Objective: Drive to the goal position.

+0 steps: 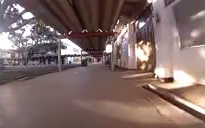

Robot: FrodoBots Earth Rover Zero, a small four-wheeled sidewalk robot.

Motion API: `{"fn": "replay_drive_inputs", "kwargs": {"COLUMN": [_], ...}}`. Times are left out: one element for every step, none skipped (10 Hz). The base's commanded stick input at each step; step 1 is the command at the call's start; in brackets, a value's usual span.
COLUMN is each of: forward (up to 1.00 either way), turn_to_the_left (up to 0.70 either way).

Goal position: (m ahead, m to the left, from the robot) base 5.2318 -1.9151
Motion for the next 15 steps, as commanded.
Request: {"fn": "replay_drive_inputs", "kwargs": {"forward": [0.7, 0.7, 0.7, 0.7, 0.7, 0.7, 0.7, 0.7, 0.7, 0.7, 0.7, 0.7, 0.7, 0.7, 0.7], "turn_to_the_left": [0.0, 0.0, 0.0, 0.0, 0.0, 0.0, 0.0, 0.0, 0.0, 0.0, 0.0, 0.0, 0.35, 0.35, 0.35]}}
